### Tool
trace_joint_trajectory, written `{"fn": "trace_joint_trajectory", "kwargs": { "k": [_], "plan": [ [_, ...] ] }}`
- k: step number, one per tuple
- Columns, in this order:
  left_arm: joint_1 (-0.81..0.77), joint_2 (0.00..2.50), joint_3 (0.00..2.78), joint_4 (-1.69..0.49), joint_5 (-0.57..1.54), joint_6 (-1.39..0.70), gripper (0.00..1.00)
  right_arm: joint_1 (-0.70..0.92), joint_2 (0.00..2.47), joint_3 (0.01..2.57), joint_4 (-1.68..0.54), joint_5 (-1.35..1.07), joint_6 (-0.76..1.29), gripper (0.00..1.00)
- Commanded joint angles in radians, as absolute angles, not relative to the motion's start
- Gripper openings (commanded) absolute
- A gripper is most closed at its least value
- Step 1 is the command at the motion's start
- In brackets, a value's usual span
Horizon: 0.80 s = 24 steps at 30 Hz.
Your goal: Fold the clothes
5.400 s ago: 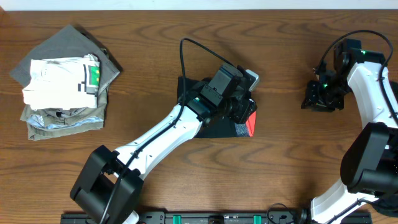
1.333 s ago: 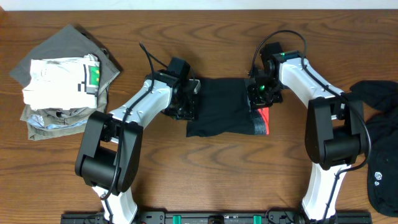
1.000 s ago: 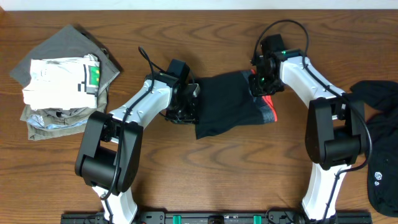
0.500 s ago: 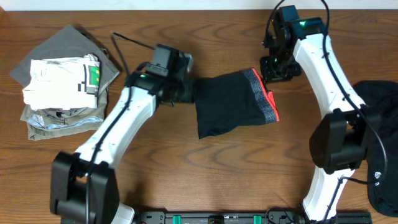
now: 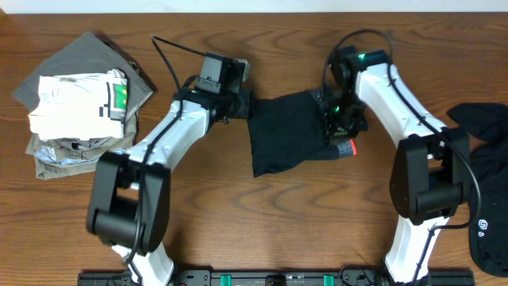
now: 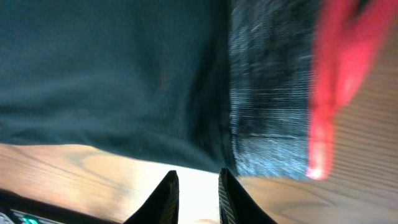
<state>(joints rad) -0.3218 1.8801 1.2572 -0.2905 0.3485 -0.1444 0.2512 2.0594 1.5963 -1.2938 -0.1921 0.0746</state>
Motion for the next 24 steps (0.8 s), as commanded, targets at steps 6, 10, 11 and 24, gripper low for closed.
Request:
{"fn": "trace_joint_trajectory", "kwargs": {
  "k": [6,10,11,24],
  "plan": [
    [-0.321,1.964,1.261,-0.387,0.435,-0.129,0.47,0.26,2.048,1.446,-1.163,-0.209,0.101,0.21],
    [-0.327,1.969,1.261,-0.493,0.49,-0.129,0.47,0.26,2.048,1.417,-1.061,-0.193,0.102,0.22],
    [-0.329,1.969,1.261,-0.526,0.49,-0.129,0.47,0.259,2.048,1.413,-1.033,-0.175,0.108,0.24],
    [-0.367,1.969,1.261,-0.746,0.491,-0.131,0.31,0.259,2.048,1.411,-0.751,0.004,0.073,0.4]
  ]
}}
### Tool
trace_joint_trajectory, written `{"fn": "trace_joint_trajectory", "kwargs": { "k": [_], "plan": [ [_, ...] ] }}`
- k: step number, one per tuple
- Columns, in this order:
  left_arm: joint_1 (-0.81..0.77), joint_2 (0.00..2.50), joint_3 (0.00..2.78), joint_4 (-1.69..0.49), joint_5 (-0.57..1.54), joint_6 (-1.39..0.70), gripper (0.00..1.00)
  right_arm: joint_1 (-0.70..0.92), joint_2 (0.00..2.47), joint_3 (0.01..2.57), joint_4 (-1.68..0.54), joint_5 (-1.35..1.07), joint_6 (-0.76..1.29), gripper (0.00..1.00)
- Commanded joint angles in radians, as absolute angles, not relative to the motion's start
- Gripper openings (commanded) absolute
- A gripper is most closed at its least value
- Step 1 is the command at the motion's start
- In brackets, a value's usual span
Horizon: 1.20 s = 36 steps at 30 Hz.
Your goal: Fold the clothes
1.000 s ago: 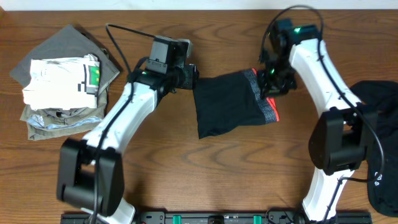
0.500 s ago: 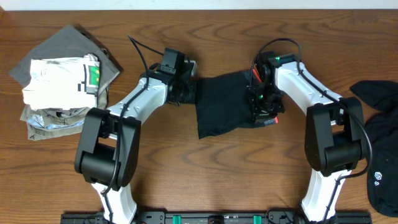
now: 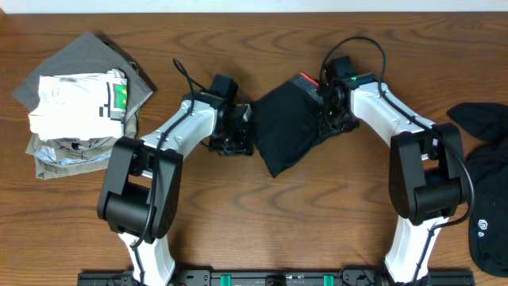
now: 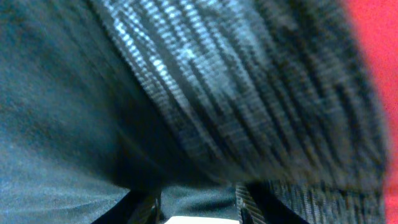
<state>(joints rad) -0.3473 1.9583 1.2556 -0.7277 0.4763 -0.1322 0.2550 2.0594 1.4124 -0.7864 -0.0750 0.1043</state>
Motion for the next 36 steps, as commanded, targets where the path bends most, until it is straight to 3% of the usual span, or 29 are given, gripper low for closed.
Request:
{"fn": "trace_joint_trajectory", "kwargs": {
  "k": [1,12,14,16,18,20,26,36],
  "plan": [
    [-0.375,1.969,1.261,-0.752,0.491,-0.132,0.31,0.259,2.048,1.411,-0.731,0.025,0.055,0.41],
    [-0.368,1.828,1.272,-0.704,0.421,-0.128,0.3,0.259,1.912,1.453,-0.714,0.064,-0.001,0.53],
    [-0.358,1.774,1.275,-0.677,0.387,-0.123,0.32,0.26,1.841,1.453,-0.715,0.059,-0.001,0.56],
    [-0.35,1.729,1.275,-0.622,0.362,-0.116,0.39,0.26,1.775,1.453,-0.719,0.031,-0.001,0.59],
    [-0.347,1.704,1.275,-0.54,0.338,-0.109,0.55,0.26,1.723,1.453,-0.736,-0.001,-0.001,0.59],
    [-0.345,1.706,1.275,-0.435,0.334,-0.105,0.61,0.26,1.692,1.453,-0.77,-0.016,0.0,0.57],
    [-0.345,1.795,1.275,-0.25,0.335,-0.106,0.61,0.261,1.696,1.45,-0.905,-0.033,0.056,0.56],
    [-0.348,1.965,1.274,-0.297,0.491,-0.147,0.61,0.262,1.747,1.316,-0.892,-0.068,0.079,0.49]
  ]
}}
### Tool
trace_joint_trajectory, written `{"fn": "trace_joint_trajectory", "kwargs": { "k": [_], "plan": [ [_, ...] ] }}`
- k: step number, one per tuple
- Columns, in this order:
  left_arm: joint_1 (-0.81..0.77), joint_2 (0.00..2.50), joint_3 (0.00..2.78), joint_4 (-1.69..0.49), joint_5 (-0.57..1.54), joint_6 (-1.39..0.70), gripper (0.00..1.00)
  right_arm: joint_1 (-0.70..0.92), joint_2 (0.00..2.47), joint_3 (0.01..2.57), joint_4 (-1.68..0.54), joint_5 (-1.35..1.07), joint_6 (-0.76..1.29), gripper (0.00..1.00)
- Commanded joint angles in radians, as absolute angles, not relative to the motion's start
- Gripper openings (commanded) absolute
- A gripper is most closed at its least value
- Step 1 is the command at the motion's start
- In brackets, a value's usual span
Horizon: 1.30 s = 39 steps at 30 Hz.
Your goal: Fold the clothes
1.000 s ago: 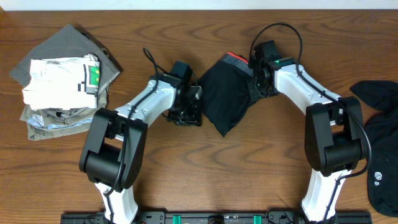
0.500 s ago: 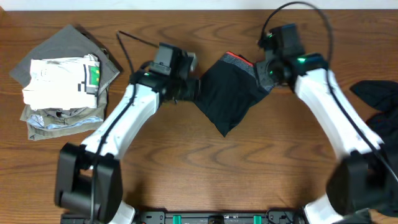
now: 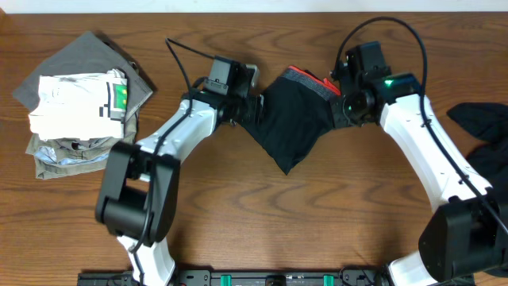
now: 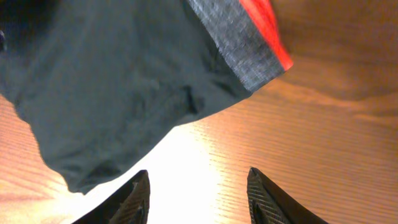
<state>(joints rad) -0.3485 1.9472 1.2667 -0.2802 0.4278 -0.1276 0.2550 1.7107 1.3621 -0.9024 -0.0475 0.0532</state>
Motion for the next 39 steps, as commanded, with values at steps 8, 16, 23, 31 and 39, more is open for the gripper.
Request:
{"fn": "trace_joint_trajectory", "kwargs": {
  "k": [8,16,23,31,39],
  "plan": [
    [-0.393,1.981,1.273,-0.47,0.49,-0.147,0.6,0.263,1.878,1.222,-0.785,-0.148,0.078,0.46],
    [-0.456,1.981,1.229,-0.49,0.486,-0.148,0.54,0.267,1.994,1.222,-0.725,-0.155,0.078,0.45],
    [-0.461,1.981,1.211,-0.577,0.487,-0.259,0.45,0.267,1.996,1.222,-0.628,-0.115,0.078,0.45],
    [-0.52,1.959,1.196,-0.595,0.489,-0.218,0.42,0.245,1.993,1.223,-0.615,0.103,0.088,0.48],
    [-0.477,1.76,1.198,-0.595,0.305,-0.211,0.43,0.226,1.845,1.253,-0.618,0.095,0.088,0.52]
  ]
}}
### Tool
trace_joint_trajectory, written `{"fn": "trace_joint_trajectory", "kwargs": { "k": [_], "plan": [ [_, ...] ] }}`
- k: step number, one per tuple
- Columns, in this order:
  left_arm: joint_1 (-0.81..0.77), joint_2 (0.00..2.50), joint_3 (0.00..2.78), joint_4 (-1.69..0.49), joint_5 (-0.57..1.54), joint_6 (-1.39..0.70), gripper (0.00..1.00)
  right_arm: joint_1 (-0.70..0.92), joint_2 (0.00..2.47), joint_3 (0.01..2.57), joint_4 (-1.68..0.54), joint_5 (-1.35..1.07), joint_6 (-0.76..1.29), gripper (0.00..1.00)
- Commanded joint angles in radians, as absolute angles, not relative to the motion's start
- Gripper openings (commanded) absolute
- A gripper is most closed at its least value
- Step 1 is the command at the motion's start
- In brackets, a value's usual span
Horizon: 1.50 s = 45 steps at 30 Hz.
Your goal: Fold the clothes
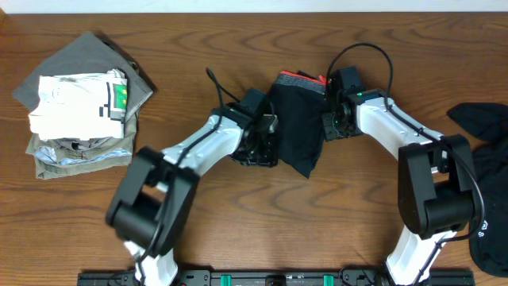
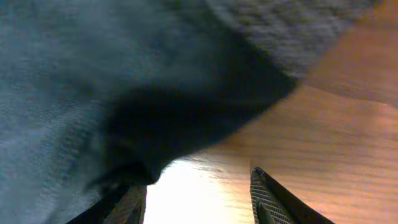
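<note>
A black garment (image 1: 295, 127) with a grey and red waistband (image 1: 300, 78) at its far end lies mid-table as a narrow upright shape. My left gripper (image 1: 266, 141) presses against its left edge; its fingers blend with the dark cloth. At the garment's right edge sits my right gripper (image 1: 327, 127). In the right wrist view that gripper (image 2: 199, 199) stands open over bare wood, and the dark cloth (image 2: 93, 93) covers the tip of its left finger (image 2: 127, 202).
A stack of folded clothes (image 1: 79, 95) rests at the far left. More black garments (image 1: 486, 159) lie at the right edge of the wooden table (image 1: 238, 214).
The garment was a wide diamond between both grippers; now it is narrower. My left gripper has moved right and toward the front. The right gripper has moved left, closer to the cloth, still open.
The garment first lay flat with its waistband at the right front and my right gripper almost shut beside it. Then the waistband was at the far side, close to the right gripper. Later the right gripper stood open beside a diamond-shaped garment, now narrowed.
</note>
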<state>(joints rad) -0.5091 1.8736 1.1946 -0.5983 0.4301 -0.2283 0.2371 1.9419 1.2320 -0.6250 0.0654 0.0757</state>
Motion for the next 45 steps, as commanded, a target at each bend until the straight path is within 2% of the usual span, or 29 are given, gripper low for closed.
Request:
{"fn": "trace_joint_trajectory", "kwargs": {
  "k": [1,5,8,11,19,24,28,32,41,45],
  "plan": [
    [-0.463,1.73,1.202,-0.588,0.26,-0.21,0.44,0.228,1.807,1.264,-0.611,0.069,0.078,0.5],
    [-0.389,1.665,1.205,-0.48,0.138,-0.21,0.44,0.236,1.723,1.284,-0.548,-0.072,0.058,0.37],
    [-0.323,1.679,1.205,-0.343,0.134,-0.204,0.44,0.249,1.713,1.284,-0.498,-0.15,0.058,0.33],
    [-0.271,1.699,1.205,-0.278,0.179,-0.205,0.44,0.268,1.74,1.283,-0.463,-0.168,0.059,0.33],
    [-0.224,1.702,1.205,-0.348,0.254,-0.204,0.44,0.318,1.903,1.283,-0.341,-0.174,0.059,0.34],
    [-0.224,1.702,1.205,-0.378,0.253,-0.204,0.45,0.327,2.04,1.283,-0.298,-0.317,0.059,0.36],
    [-0.224,1.702,1.205,-0.381,0.25,-0.204,0.49,0.338,2.123,1.283,-0.369,-0.463,0.059,0.39],
    [-0.224,1.702,1.205,-0.38,0.25,-0.204,0.5,0.344,2.141,1.282,-0.496,-0.471,0.03,0.43],
    [-0.224,1.702,1.205,-0.381,0.25,-0.204,0.5,0.355,2.138,1.283,-0.727,-0.479,-0.312,0.46],
    [-0.224,1.702,1.205,-0.384,0.251,-0.204,0.62,0.362,2.137,1.283,-0.78,-0.434,-0.355,0.46]
  ]
}}
